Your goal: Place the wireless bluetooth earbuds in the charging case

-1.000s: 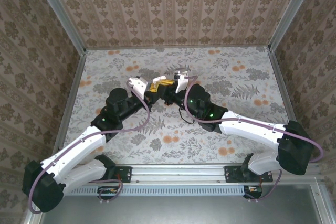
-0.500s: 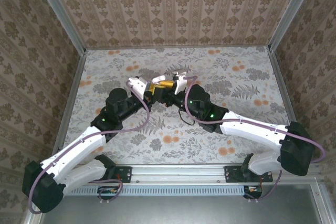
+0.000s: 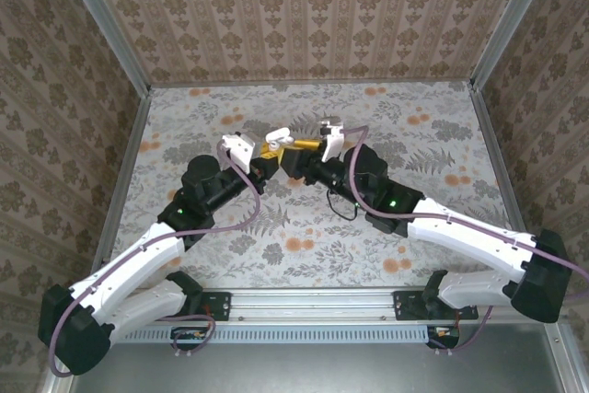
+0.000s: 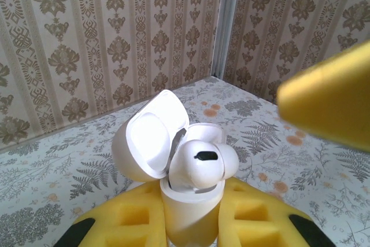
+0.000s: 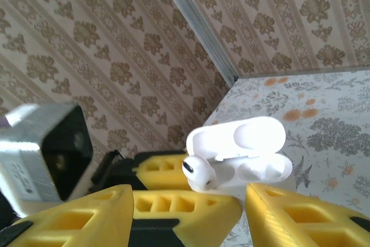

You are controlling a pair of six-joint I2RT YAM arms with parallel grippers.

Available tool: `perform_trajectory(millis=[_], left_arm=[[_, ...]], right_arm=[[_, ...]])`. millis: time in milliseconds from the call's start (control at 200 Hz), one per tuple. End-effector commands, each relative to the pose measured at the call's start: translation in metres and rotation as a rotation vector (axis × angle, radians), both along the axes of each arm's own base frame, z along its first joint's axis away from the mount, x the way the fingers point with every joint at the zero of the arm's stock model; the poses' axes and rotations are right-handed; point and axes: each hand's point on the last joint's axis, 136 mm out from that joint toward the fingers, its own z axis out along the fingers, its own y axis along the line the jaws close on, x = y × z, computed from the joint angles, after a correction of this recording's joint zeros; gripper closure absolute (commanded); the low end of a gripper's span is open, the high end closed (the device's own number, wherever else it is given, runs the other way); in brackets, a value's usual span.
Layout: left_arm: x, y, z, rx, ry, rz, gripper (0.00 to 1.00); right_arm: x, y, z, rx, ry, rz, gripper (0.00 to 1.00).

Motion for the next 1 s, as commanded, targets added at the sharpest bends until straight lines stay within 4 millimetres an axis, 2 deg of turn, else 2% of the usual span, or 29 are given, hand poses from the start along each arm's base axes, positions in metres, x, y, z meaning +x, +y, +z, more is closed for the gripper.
perform_trajectory(millis=[0,140,310,515,685,705,745,995], left_arm=[[-0.006,-0.001,0.016,-0.037,-0.037,-0.028,1.0],[-0.008,-0.003,0.015,-0.028,-0.039,-0.047,1.0],[-0.01,-0.004,0.015,-0.017,-0.037,-0.062,1.0],[-0.012,-0.005,0.013,0.007,-0.022,-0.076,1.0],[-0.012,-0.005,0.013,0.003,-0.021,-0.076,1.0],[-0.012,-0.005,0.013,0.002,-0.02,-0.075,1.0],[-0.012,-0.005,0.013,0.004,-0.019,-0.076,1.0],[-0.013,-0.005,0.015,0.003,-0.021,-0.077,1.0]], right_arm=[[0.0,-0.017,0.029,0.065,-0.005,-0.03,0.45],[0.004,-0.021,0.032,0.052,0.041,-0.01,0.46],[0.004,-0.003,0.034,0.012,0.098,0.143,0.51],[-0.011,0.025,0.035,-0.024,0.161,0.381,0.7],[-0.024,0.04,0.028,-0.043,0.23,0.505,0.82],[-0.019,0.045,0.016,-0.056,0.259,0.506,0.83],[-0.019,0.047,0.012,-0.061,0.273,0.514,0.85],[-0.012,0.044,-0.005,-0.102,0.303,0.478,0.9]])
